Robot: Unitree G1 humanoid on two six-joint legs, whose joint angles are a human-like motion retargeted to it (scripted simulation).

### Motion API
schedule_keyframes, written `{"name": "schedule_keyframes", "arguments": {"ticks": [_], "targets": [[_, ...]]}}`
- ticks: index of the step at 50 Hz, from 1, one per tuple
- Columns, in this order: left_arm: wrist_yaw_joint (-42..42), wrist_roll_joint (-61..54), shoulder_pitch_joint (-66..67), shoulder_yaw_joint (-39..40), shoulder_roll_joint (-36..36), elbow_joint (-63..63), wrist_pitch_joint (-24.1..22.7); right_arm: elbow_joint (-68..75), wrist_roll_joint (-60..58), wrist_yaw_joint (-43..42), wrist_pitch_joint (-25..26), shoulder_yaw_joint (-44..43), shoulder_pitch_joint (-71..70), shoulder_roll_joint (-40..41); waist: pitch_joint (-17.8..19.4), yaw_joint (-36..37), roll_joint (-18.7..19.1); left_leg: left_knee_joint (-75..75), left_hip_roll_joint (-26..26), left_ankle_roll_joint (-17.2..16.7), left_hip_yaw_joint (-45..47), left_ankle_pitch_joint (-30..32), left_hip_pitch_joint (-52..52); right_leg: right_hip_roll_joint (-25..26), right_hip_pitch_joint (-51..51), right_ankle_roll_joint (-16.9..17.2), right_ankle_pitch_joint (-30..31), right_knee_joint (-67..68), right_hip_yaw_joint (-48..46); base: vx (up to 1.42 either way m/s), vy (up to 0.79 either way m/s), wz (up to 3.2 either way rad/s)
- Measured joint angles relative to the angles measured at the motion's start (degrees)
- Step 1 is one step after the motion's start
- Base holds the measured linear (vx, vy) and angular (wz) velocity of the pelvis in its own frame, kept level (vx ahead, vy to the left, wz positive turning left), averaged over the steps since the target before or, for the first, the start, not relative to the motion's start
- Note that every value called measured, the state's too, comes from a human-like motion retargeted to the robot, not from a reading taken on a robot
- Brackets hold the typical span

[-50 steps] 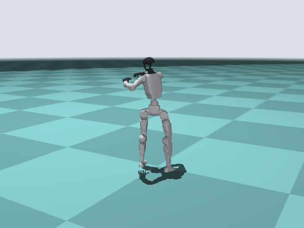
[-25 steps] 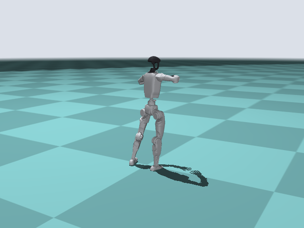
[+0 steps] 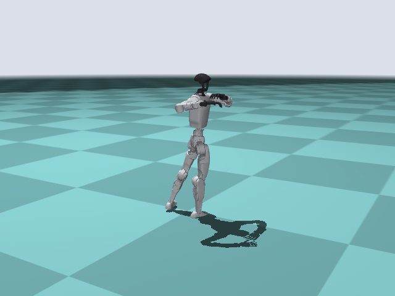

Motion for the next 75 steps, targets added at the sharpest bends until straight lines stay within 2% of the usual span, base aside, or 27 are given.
{"name": "schedule_keyframes", "arguments": {"ticks": [2,4,8,10,17,22,27,32,38,42,47,53,58,63,70,75], "targets": [[0.54,-0.48,-2.88,-1.98,-1.78,-0.43,-0.37,-2.17,2.07,-0.34,0.14,-2.82,1.72,1.46,-0.12,1.97,0.59,0.18,0.09,0.12,0.0,-0.18,-0.2,0.0,-0.21,0.0,0.01,0.0,-0.13,0.0,0.0,0.0],[2.14,-0.22,-5.1,-3.39,-2.13,-0.76,-0.63,-3.18,-4.42,-4.68,0.86,-5.47,3.08,1.11,-0.2,4.38,0.73,0.32,0.36,-0.01,-0.7,-0.29,-0.73,-0.01,-0.4,0.0,0.02,0.0,-0.89,0.0,-0.03,0.27],[1.24,-0.31,-5.85,-3.68,-1.73,-1.45,-1.5,-5.21,-0.2,-2.18,-0.22,-5.44,3.36,3.04,-0.7,10.48,1.13,0.4,1.15,-0.27,-3.87,-0.61,-2.43,-0.48,-0.64,0.0,-0.35,0.0,-3.76,0.0,0.01,0.72],[2.55,-0.78,-5.61,-3.32,-0.03,-1.77,-1.26,-5.2,-3.47,-4.95,0.92,-5.46,2.96,2.36,-1.07,13.22,0.73,0.32,1.53,-0.47,-6.37,-0.77,-3.66,-1.0,-0.71,0.0,-0.74,0.0,-5.82,0.01,0.04,1.11],[0.54,-1.07,-2.84,0.06,5.45,-1.2,-0.71,-5.67,1.82,-1.63,0.26,0.81,-2.45,0.72,-2.48,23.06,-1.34,0.13,2.26,-0.48,-16.52,-1.39,-8.08,-3.63,-0.14,0.0,-2.57,0.02,-13.12,0.02,0.08,1.28],[0.55,-2.0,-2.43,1.75,7.23,-1.07,-0.01,-5.93,-0.08,-4.85,1.13,5.72,-9.15,-3.65,-3.11,29.95,-2.5,0.71,2.42,-0.2,-21.4,-1.96,-10.21,-4.93,-0.8,0.0,-4.65,2.71,-16.44,0.02,0.09,0.85],[0.04,-2.67,-3.19,1.59,6.99,-1.03,0.44,-6.44,-0.63,-7.06,1.41,13.37,-18.66,-6.78,-3.89,34.09,-3.1,1.02,1.21,0.51,-22.37,-2.54,-11.03,-6.7,-1.7,0.0,-5.83,4.09,-16.35,0.0,0.11,0.19],[-0.01,-2.61,-4.73,0.13,6.69,-0.38,0.51,-6.25,-1.39,-7.45,1.35,20.61,-26.62,-6.69,-4.2,32.5,-2.84,0.8,0.3,0.8,-19.74,-2.57,-10.13,-7.06,-1.83,0.0,-5.2,3.01,-13.91,0.0,0.02,-0.43],[1.0,-1.59,-6.01,-0.43,6.52,1.07,0.28,-3.14,-3.77,-7.69,1.57,21.42,-26.05,-4.1,-3.31,23.03,-1.0,1.17,1.03,0.44,-14.03,-2.09,-7.75,-4.79,-1.18,0.0,-3.01,0.54,-9.85,0.0,-0.14,-0.84],[2.02,-0.6,-6.46,-0.46,4.69,2.52,0.28,-0.17,-5.65,-7.52,1.75,16.9,-19.84,-1.98,-2.01,14.37,0.21,1.82,1.88,0.11,-9.93,-1.59,-5.86,-2.6,-0.86,0.0,-1.91,0.0,-7.35,0.01,-0.2,-0.94],[3.39,0.67,-7.85,-1.7,-1.06,5.1,0.24,1.95,-7.19,-7.55,1.54,6.51,-8.25,0.57,-0.12,4.62,1.36,2.33,2.35,0.03,-5.26,-0.87,-3.64,-0.4,-0.67,0.0,-1.14,0.0,-4.61,0.01,-0.15,-0.87],[5.53,0.98,-11.78,-5.06,-8.99,7.13,-0.08,1.59,-8.01,-9.34,2.07,-5.48,2.3,2.19,1.4,-1.54,2.68,2.59,1.75,0.75,-0.61,-0.41,-1.13,0.71,-0.22,0.0,-0.82,0.0,-1.2,0.0,-0.05,-0.74],[6.25,1.07,-15.79,-7.71,-12.65,6.95,-0.39,-0.34,-7.82,-10.41,2.71,-11.29,6.87,3.14,1.72,-0.92,3.58,2.75,1.17,1.3,1.35,-0.31,-0.06,0.89,0.01,0.0,-0.64,0.0,0.36,-0.01,-0.01,-0.35],[6.32,1.1,-17.68,-9.19,-11.99,5.38,-0.78,-1.71,-7.06,-9.97,2.82,-12.38,8.58,4.22,1.45,2.85,3.59,2.55,1.22,1.2,-0.37,-0.41,-0.78,0.34,0.03,0.0,-0.79,0.0,-1.33,-0.02,0.03,0.27],[6.33,0.15,-13.68,-8.06,-5.37,3.4,-0.83,-2.39,-4.86,-8.53,2.19,-8.9,7.77,5.39,0.41,10.67,1.91,2.72,1.7,0.68,-9.26,-1.27,-4.83,-2.67,0.27,0.0,-2.37,0.0,-8.22,-0.03,0.11,1.11],[5.18,-1.42,-3.99,-4.24,1.63,3.33,-0.3,-2.83,-1.65,-6.52,1.16,-0.16,2.77,6.0,-0.7,16.81,-0.13,4.01,1.56,0.59,-18.25,-2.39,-9.25,-6.0,0.71,0.0,-4.42,0.5,-14.5,-0.01,0.18,1.53]]}}
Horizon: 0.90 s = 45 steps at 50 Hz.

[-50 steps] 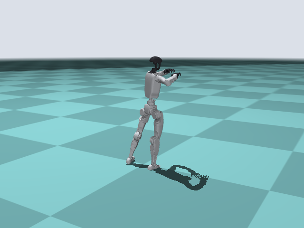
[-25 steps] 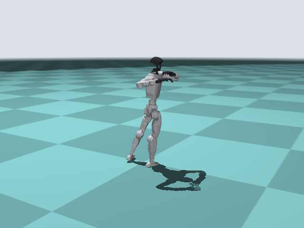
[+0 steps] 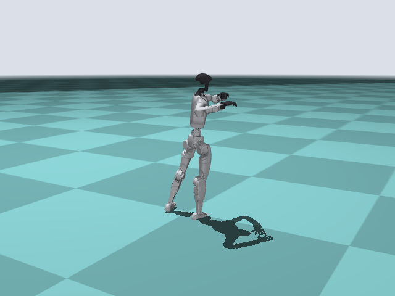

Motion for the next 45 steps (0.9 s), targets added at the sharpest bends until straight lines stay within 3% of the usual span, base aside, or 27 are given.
{"name": "schedule_keyframes", "arguments": {"ticks": [7,17,32,40,45], "targets": [[-2.22,-2.58,19.88,8.91,11.3,-0.65,1.24,-1.53,7.34,5.42,-0.41,17.82,-10.42,0.86,-1.8,8.68,-3.12,2.96,-1.89,0.29,-13.6,-1.84,-7.13,-5.75,-1.13,0.0,-5.99,6.4,-10.01,0.03,0.25,1.65],[-3.1,-4.69,49.06,24.78,23.83,-1.66,0.98,-4.38,11.77,8.05,-0.19,43.09,-28.56,7.24,-2.99,23.82,-10.95,-2.16,-10.84,1.31,-31.77,0.76,-11.65,-15.53,3.99,0.0,-9.49,7.15,-26.45,0.06,0.23,1.71],[-4.36,-6.2,66.75,46.57,35.76,-3.66,-1.51,-1.64,9.81,4.52,-0.79,64.21,-67.95,13.85,-0.54,58.31,-22.73,-6.23,-18.93,0.61,-53.69,4.0,-16.34,-21.1,11.36,-1.12,-11.3,9.61,-49.95,0.1,0.12,1.45],[-2.31,-7.56,86.84,73.48,35.19,-3.33,-0.39,2.47,7.61,-2.43,-1.43,83.74,-97.6,18.52,3.93,76.36,-26.04,-6.23,-22.03,0.8,-58.06,4.36,-18.84,-22.54,12.31,-1.03,-10.38,8.96,-55.53,0.1,0.1,0.66],[-2.29,-7.76,98.11,88.6,29.22,-5.55,1.11,3.45,7.7,-3.67,-1.28,94.35,-110.66,25.08,5.16,81.28,-26.72,-6.23,-23.42,1.19,-59.19,4.52,-19.96,-22.96,12.55,-0.82,-9.53,7.71,-57.19,0.06,0.09,0.32]]}}
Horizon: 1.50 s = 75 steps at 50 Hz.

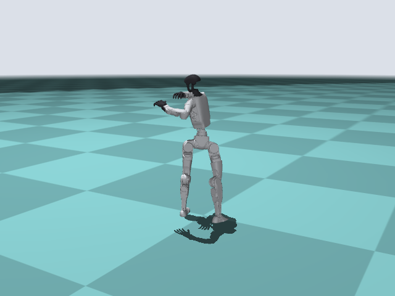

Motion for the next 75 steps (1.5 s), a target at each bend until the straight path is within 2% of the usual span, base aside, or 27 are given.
{"name": "schedule_keyframes", "arguments": {"ticks": [3,7,12,20,29,35,40,45,48,52,60,64,68,75], "targets": [[0.2,0.57,1.33,2.75,-2.76,-1.99,0.55,0.39,-0.3,-0.22,0.16,1.88,-3.31,3.08,0.0,0.07,-0.14,0.0,-0.55,0.02,-0.18,0.11,-0.42,-0.28,-0.05,0.01,0.25,-0.35,-0.4,0.03,0.08,0.14],[0.71,1.35,1.03,2.37,-3.74,-4.54,0.45,0.31,-0.5,-0.75,0.11,1.58,-4.03,4.53,-0.66,-2.57,0.12,0.0,-0.81,-0.25,0.6,0.18,-0.38,-0.81,-0.38,-0.02,0.25,-0.24,0.28,0.0,0.06,-0.15],[1.24,1.48,-0.35,-0.42,-1.52,-6.19,0.04,-0.69,-0.08,-0.71,0.03,0.07,-1.88,2.15,-2.08,-8.31,1.27,0.0,-0.11,-0.59,4.13,-0.15,0.78,-1.49,-1.54,0.17,0.0,0.28,4.24,-0.02,0.02,-0.7],[2.72,-0.49,-4.5,-5.86,2.83,-6.94,-0.77,-0.91,0.06,0.24,0.6,-2.82,2.35,-3.43,-4.64,-19.86,4.23,0.0,2.48,-0.44,14.03,-1.39,4.5,-1.42,-4.42,0.76,0.09,0.04,15.87,-0.04,-0.01,-1.29],[4.15,-1.08,-17.71,-18.72,8.72,-7.57,-0.89,-0.12,-0.78,0.15,1.22,-2.76,0.74,-3.89,-7.56,-33.62,6.93,0.25,4.33,-0.66,22.23,-1.66,6.55,-0.75,-8.25,0.82,0.63,0.31,25.82,-0.05,0.0,-0.96],[4.97,0.48,-29.65,-29.44,9.29,-8.71,-0.46,0.4,-2.66,-0.27,1.69,-0.67,-1.94,-3.31,-8.34,-37.39,8.04,0.39,3.99,-0.26,22.67,-1.46,5.8,-1.31,-9.87,0.69,0.75,1.24,26.91,-0.03,0.04,-0.08],[4.58,2.14,-34.16,-33.79,8.1,-8.5,0.01,1.08,-3.57,0.26,1.64,-0.31,-1.86,-3.96,-8.39,-35.66,8.13,0.0,3.0,-0.58,19.13,-0.8,4.11,-2.16,-9.68,0.17,0.45,1.99,23.22,-0.02,0.07,0.69],[4.64,3.77,-30.83,-30.83,6.04,-6.88,-0.01,1.43,-3.53,1.02,1.03,-1.27,-0.46,-4.99,-7.8,-30.5,7.35,0.0,1.23,-2.01,12.7,-0.21,2.04,-3.46,-7.82,-0.57,-0.44,3.53,15.93,0.03,0.09,1.32],[5.27,4.95,-26.29,-26.18,4.13,-5.37,0.03,1.32,-3.65,1.0,0.61,-1.87,-0.15,-5.02,-7.21,-25.8,6.44,0.0,-0.03,-2.92,8.65,0.12,0.9,-4.29,-6.56,-1.18,-1.07,4.9,11.13,0.05,0.08,1.47],[6.17,6.25,-17.25,-16.18,0.69,-3.93,0.45,1.16,-4.69,0.18,0.29,-1.49,-1.94,-3.18,-5.83,-18.47,5.01,0.0,-1.61,-3.31,4.15,0.27,-0.23,-5.22,-5.0,-1.85,-1.67,6.5,5.67,0.07,0.07,1.25],[5.77,6.68,-4.08,0.49,-6.45,-3.4,2.49,1.5,-8.35,-0.14,0.56,2.22,-9.27,4.5,-4.1,-5.93,2.96,0.0,-3.47,-1.97,-1.43,-0.04,-1.66,-4.85,-2.21,-2.29,-1.1,5.57,-1.21,0.05,0.04,0.78],[5.71,6.9,-3.52,2.76,-7.15,-3.99,3.14,1.7,-9.35,-0.25,0.98,3.01,-12.09,7.74,-4.12,-5.02,2.84,0.0,-3.86,-1.59,-3.23,0.09,-1.97,-4.33,-1.18,-2.92,-0.92,5.18,-3.39,0.01,0.01,0.51],[5.81,6.58,-4.93,1.39,-6.18,-4.99,3.08,1.64,-8.8,-0.79,1.28,2.72,-13.04,9.77,-4.46,-7.01,3.31,0.0,-3.65,-1.52,-3.26,0.16,-1.75,-4.15,-0.97,-3.34,-1.03,5.45,-3.49,-0.02,-0.01,0.02],[4.69,4.83,-8.55,-4.62,-4.09,-5.77,2.33,0.99,-6.78,-0.7,1.29,1.72,-10.83,9.06,-5.2,-13.15,5.08,0.0,-1.09,-2.04,3.19,-0.42,0.12,-4.06,-3.52,-2.28,-1.36,6.02,4.12,-0.07,-0.07,-0.91]]}}
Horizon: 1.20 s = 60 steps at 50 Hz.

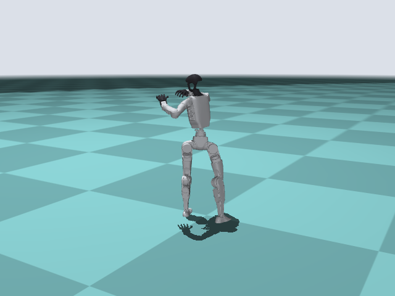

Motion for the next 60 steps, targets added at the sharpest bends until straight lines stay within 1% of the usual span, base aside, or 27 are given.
{"name": "schedule_keyframes", "arguments": {"ticks": [5,10,15,20,25,28,35,40,42,43,45,48,50,51,53,55,58,60], "targets": [[-0.05,0.55,-4.51,-5.86,1.51,0.68,-0.67,-0.17,0.81,1.34,0.19,-1.26,4.51,-5.33,-0.44,-6.16,1.81,0.0,3.01,-0.41,7.6,-0.74,2.52,1.09,-2.82,1.31,0.0,-0.02,9.0,-0.09,-0.12,-1.55],[-0.31,0.79,-10.97,-13.24,2.53,1.2,-0.99,-0.54,2.12,3.62,0.4,-3.84,11.57,-13.49,-1.38,-14.59,4.03,0.0,5.98,0.49,15.37,-1.75,5.62,3.18,-5.03,2.85,0.61,-0.74,17.9,-0.08,-0.13,-1.6],[-0.64,2.23,-21.9,-22.35,1.91,2.5,-0.58,-1.1,3.27,5.35,0.36,-7.88,19.49,-22.04,-3.58,-23.34,6.68,0.61,11.0,0.64,24.46,-2.73,7.23,8.49,-8.64,3.1,2.48,-2.96,27.21,-0.09,-0.21,-1.79],[-0.64,3.85,-35.1,-32.56,-0.45,4.08,-0.18,-1.0,3.76,6.38,0.29,-12.48,26.04,-29.36,-4.85,-33.55,9.66,2.81,15.76,-0.31,33.18,-4.04,9.07,13.89,-10.88,3.1,4.15,-4.78,35.23,-0.06,-0.26,-1.68],[-0.87,3.78,-45.82,-41.26,-3.22,4.52,-0.29,-0.42,3.19,6.25,0.33,-17.44,31.35,-36.47,-5.85,-44.91,13.28,3.61,19.12,-1.38,41.79,-4.26,12.26,18.59,-11.48,3.1,6.58,-7.65,42.3,-0.02,-0.26,-1.58],[-0.8,3.65,-51.21,-45.36,-4.56,4.44,-0.63,0.42,2.04,5.45,0.21,-20.65,34.89,-40.98,-6.04,-51.62,15.93,3.75,20.29,-1.39,47.18,-4.15,14.54,20.95,-11.41,3.1,8.53,-9.72,46.56,0.01,-0.25,-1.61],[-1.05,3.78,-61.7,-52.82,-6.99,4.07,-1.72,3.07,-2.98,6.3,0.06,-28.57,44.9,-51.53,-4.48,-66.75,22.63,4.13,21.99,-0.65,60.01,-3.91,21.05,25.78,-10.09,3.1,13.17,-14.22,56.48,0.04,-0.24,-1.64],[-2.8,2.66,-66.56,-57.16,-9.13,4.02,-1.82,4.87,-0.59,11.52,0.74,-34.9,52.31,-55.34,-2.21,-78.87,27.28,4.86,22.76,0.25,67.1,-3.38,24.76,28.88,-9.98,3.1,14.77,-14.23,61.62,0.05,-0.2,-1.31],[-1.81,2.16,-69.06,-59.57,-9.51,4.04,-2.1,5.61,-2.4,8.98,1.21,-38.11,54.55,-56.6,-1.44,-83.36,28.67,5.03,22.99,0.31,69.23,-3.05,25.82,29.93,-9.96,3.1,15.31,-14.23,63.04,0.05,-0.18,-1.02],[-2.39,2.21,-70.62,-61.04,-9.7,4.35,-2.49,5.85,-1.3,9.55,0.66,-40.05,56.16,-56.43,-0.96,-85.47,29.33,5.04,23.02,0.39,70.19,-2.87,26.23,30.38,-10.03,3.1,15.57,-14.23,63.67,0.04,-0.16,-0.89],[-1.85,2.09,-74.11,-64.61,-10.04,4.79,-3.23,6.53,-3.56,6.86,0.64,-44.18,58.82,-56.79,-0.27,-88.98,30.16,4.85,23.07,0.4,71.81,-2.49,27.0,31.22,-10.12,3.1,16.01,-14.23,64.67,0.03,-0.14,-0.76],[-1.94,2.05,-80.16,-70.89,-10.97,5.3,-4.15,6.65,-3.99,5.35,0.42,-50.24,63.33,-55.65,0.47,-92.09,30.73,4.07,23.01,0.5,73.4,-2.03,27.79,32.13,-10.33,3.1,16.4,-14.23,65.53,0.02,-0.08,-0.49],[-1.6,1.65,-85.52,-75.93,-11.82,5.55,-4.48,6.13,-5.2,3.82,1.11,-55.29,67.34,-54.86,0.67,-92.56,30.58,3.45,22.95,0.58,73.78,-1.82,27.79,32.45,-10.7,3.1,16.51,-14.23,65.53,0.0,-0.02,-0.13],[-1.51,1.56,-89.64,-80.05,-12.54,5.98,-4.59,5.31,-5.81,3.42,1.38,-61.54,73.34,-52.97,0.62,-91.88,29.5,3.19,22.9,0.64,73.64,-1.76,27.4,32.44,-11.1,3.1,16.53,-14.23,65.36,0.0,0.0,0.0],[-1.56,1.45,-96.4,-87.0,-14.3,5.92,-4.7,2.77,-6.5,3.11,1.66,-74.5,86.2,-49.12,0.51,-89.72,27.25,2.78,22.91,0.66,73.03,-1.73,26.84,32.32,-11.52,3.1,16.42,-14.23,64.78,-0.02,0.01,0.27],[-1.77,1.33,-100.27,-90.83,-16.01,5.0,-4.71,0.23,-6.34,3.13,1.79,-82.99,94.99,-46.66,0.46,-86.85,25.79,2.48,23.06,0.57,71.82,-1.82,26.38,32.03,-11.53,3.1,16.11,-14.23,63.77,-0.01,0.04,0.55],[-1.72,0.91,-102.52,-92.95,-17.0,3.49,-4.72,-2.3,-5.38,3.33,1.9,-89.23,101.78,-44.8,0.37,-81.8,24.52,2.39,23.48,0.38,68.85,-2.1,25.22,31.24,-11.34,3.1,15.41,-14.23,61.38,0.0,0.06,0.87],[-1.92,1.1,-102.4,-93.28,-16.71,2.84,-4.77,-3.57,-4.34,3.53,1.5,-91.15,104.3,-43.66,0.5,-78.09,23.59,2.36,23.69,0.28,66.45,-2.29,24.37,30.53,-11.03,3.1,14.84,-14.23,59.67,0.01,0.08,1.1]]}}
